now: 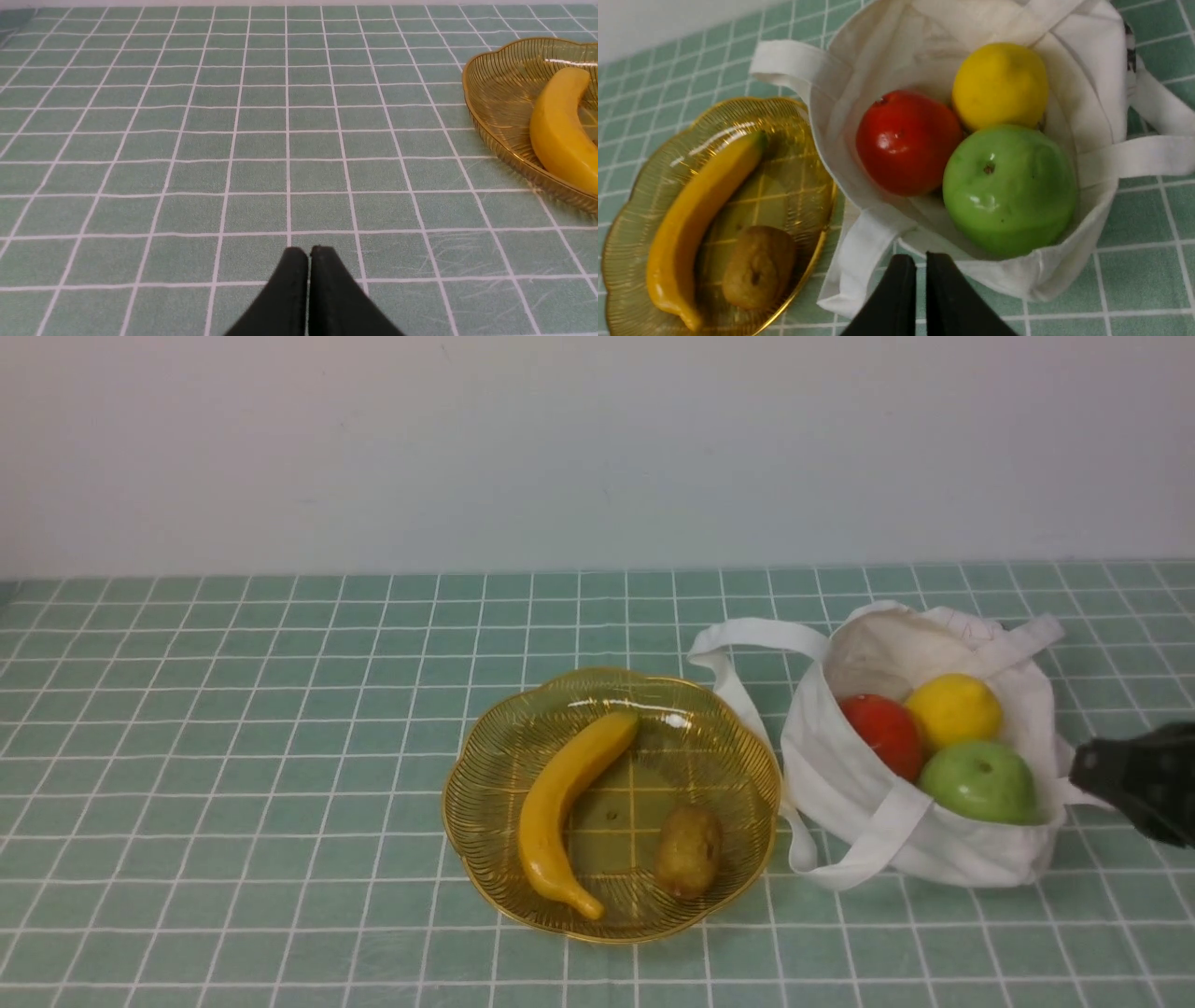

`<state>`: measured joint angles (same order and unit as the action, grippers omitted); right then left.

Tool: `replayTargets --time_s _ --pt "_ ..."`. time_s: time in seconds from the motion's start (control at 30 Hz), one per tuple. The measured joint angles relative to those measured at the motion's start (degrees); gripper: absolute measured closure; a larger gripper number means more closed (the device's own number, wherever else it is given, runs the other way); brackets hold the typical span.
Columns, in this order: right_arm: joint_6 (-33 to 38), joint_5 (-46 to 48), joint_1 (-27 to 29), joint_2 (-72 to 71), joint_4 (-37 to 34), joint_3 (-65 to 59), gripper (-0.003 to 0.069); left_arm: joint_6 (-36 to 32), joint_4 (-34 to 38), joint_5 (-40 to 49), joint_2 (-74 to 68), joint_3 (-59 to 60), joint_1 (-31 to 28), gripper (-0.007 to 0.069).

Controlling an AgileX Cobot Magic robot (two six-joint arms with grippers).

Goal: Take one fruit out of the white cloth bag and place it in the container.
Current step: 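Reach into the cloth bag and grasp a fruit inside it with the right gripper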

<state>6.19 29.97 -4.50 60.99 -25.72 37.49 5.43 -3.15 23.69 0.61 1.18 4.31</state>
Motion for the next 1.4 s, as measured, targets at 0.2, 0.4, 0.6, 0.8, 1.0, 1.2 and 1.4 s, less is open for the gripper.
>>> replayTargets --time_s 0.2,0.4,0.6,0.8,1.0,1.2,1.4 --pt "0.2 6.5 0.0 13.4 4.9 11.8 0.0404 0.0 0.0 0.0 0.0 0.0 0.0 0.0632" --pt "-0.3 8.3 0.0 23.1 10.3 17.9 0.005 0.0 0.0 0.0 0.0 0.0 0.0 0.0632" --pt "-4.8 5.0 0.0 29.5 13.7 18.6 -0.0029 0.0 0.0 0.0 0.0 0.0 0.0 0.0632" --pt "-7.0 3.5 0.0 35.2 13.9 19.3 -0.0032 0.0 0.0 0.0 0.0 0.0 0.0 0.0632" --pt "-7.2 3.2 0.0 37.3 13.9 19.7 -0.003 0.0 0.0 0.0 0.0 0.0 0.0 0.0632" --pt "-6.8 2.6 0.0 37.5 14.1 19.7 0.0053 0.0 0.0 0.0 0.0 0.0 0.0 0.0632" --pt "-6.2 3.1 0.0 37.5 14.1 19.7 0.0068 0.0 0.0 0.0 0.0 0.0 0.0 0.0632"
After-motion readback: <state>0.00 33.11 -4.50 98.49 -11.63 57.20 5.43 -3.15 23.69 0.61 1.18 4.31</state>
